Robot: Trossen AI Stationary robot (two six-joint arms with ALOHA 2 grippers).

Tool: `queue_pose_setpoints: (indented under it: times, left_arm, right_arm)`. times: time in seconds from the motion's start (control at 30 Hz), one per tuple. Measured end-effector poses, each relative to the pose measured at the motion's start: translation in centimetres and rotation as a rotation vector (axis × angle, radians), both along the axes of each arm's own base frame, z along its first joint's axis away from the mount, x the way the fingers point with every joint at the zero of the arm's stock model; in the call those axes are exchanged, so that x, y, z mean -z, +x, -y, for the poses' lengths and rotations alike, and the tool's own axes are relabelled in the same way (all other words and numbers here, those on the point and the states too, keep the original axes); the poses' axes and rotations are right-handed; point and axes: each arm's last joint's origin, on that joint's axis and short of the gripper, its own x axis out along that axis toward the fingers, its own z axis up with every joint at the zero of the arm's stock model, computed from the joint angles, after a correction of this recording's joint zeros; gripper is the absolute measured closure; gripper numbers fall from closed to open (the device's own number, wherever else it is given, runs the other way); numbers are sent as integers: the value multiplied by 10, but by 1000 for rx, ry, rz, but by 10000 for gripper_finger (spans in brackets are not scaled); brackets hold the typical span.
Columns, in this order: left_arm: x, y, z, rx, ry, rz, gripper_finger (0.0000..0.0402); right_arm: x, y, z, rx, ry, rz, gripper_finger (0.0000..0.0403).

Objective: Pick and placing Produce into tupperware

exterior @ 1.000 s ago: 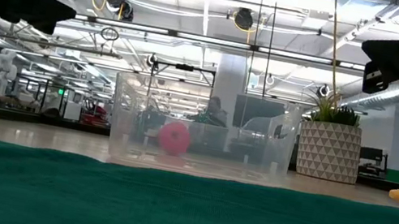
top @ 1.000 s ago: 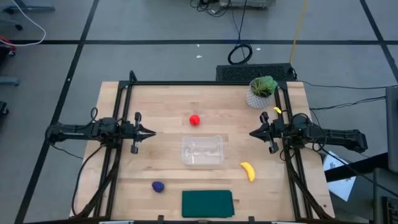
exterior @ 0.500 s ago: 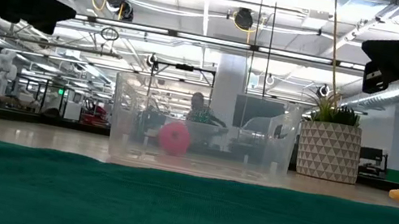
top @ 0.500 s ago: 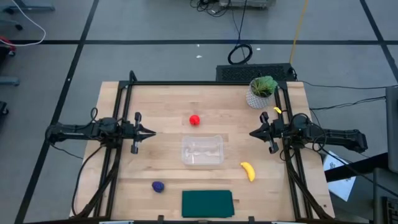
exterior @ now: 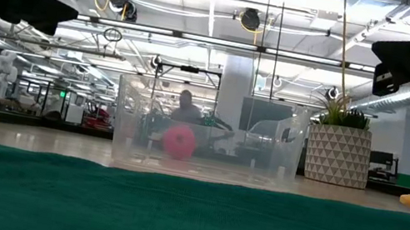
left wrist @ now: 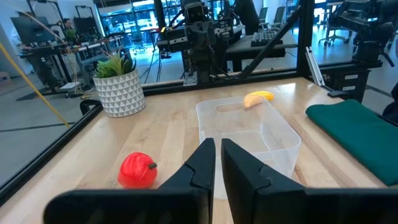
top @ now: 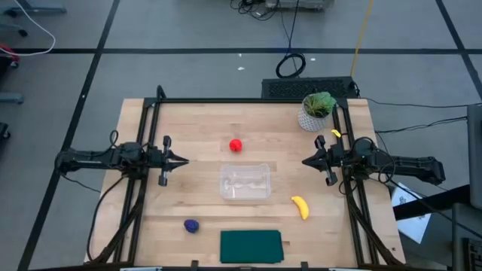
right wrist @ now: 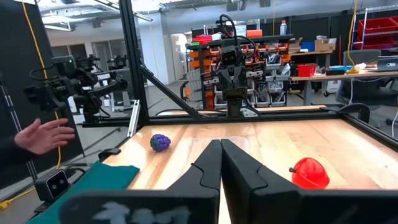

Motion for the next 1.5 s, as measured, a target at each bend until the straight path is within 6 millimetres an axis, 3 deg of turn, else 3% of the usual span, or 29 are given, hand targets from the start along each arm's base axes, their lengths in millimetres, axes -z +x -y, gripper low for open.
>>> queue_pose_setpoints:
  times: [0.5, 1.03, 1.5]
  left_arm:
    - [0, 0, 0, 1, 25, 0, 369]
    - [0, 0, 0, 1, 22, 5, 369]
    - [-13, 0, -1, -31, -67, 136, 369]
  right_arm:
    - [0, 0, 0, -16, 158, -24, 403]
    - [-5, -1, 0, -3, 17, 44, 403]
    - [-16, -3, 0, 0, -17, 171, 403]
